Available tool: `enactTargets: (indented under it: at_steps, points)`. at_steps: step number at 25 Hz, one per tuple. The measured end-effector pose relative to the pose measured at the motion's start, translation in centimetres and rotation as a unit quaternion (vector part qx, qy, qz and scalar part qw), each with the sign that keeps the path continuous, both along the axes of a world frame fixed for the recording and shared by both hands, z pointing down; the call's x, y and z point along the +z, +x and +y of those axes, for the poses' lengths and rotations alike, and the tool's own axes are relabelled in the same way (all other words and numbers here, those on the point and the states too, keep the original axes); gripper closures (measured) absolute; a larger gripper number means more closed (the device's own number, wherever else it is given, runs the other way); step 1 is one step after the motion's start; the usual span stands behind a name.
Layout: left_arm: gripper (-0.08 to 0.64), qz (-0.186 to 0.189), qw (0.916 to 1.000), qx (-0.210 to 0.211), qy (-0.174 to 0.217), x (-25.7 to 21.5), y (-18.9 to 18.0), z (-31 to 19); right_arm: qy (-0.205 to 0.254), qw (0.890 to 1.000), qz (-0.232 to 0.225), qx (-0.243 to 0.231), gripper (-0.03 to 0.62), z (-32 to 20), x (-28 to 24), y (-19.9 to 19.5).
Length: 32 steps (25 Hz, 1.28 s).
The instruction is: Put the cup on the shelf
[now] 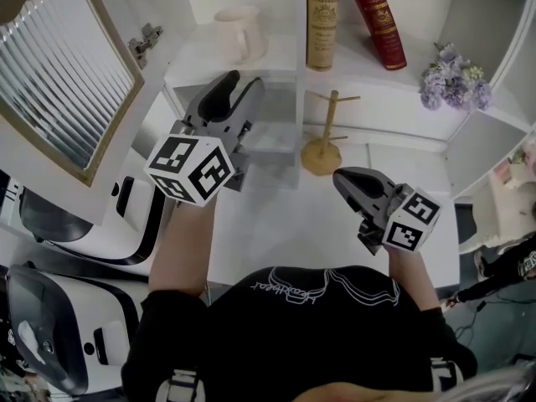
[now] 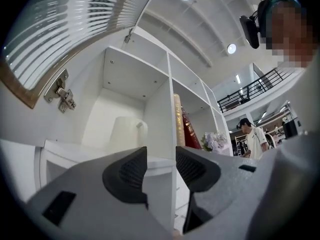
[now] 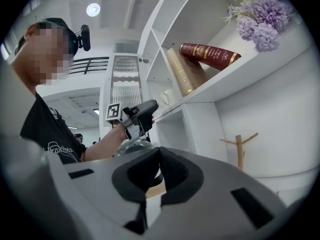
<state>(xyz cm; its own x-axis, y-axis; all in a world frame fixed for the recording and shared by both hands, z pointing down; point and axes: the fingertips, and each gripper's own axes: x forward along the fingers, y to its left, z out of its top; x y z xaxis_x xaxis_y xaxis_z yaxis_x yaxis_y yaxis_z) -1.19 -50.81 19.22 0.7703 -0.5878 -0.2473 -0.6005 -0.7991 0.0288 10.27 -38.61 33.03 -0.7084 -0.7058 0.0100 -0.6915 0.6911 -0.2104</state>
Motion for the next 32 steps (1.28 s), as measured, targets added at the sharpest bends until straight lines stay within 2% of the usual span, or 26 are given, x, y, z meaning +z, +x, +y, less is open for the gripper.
enactTargets:
  at_steps: [5,11,15,19,24,32]
  points:
    - [0.394,-0.019,0.9981,0.030,-0.051,4.9,1.0,4.0,0.020,1.000,-0.017,-0.017,0.586,1.1,-1.5,-0.8]
    - [0.396,-0.025,0.9885,0.096,-0.115,10.5,2.1,8.8,0.038,0.998,-0.030,-0.036,0.586,2.0,-2.5,-1.8]
    - [0.405,-0.043,0.9823,0.127,-0.131,12.7,2.7,11.3,0.028,0.998,-0.036,-0.044,0.586,2.2,-1.6,-2.4]
    - [0.484,-0.056,0.9770,0.147,-0.143,13.8,3.3,13.0,0.029,0.998,-0.040,-0.040,0.586,2.1,-1.3,-2.6]
    - [0.554,-0.053,0.9778,0.142,-0.144,14.2,3.1,13.2,0.024,0.998,-0.042,-0.039,0.586,2.2,-0.6,-2.4]
    - [0.555,-0.057,0.9792,0.136,-0.140,14.2,3.1,13.0,0.018,0.998,-0.048,-0.027,0.586,2.0,-0.3,-1.6]
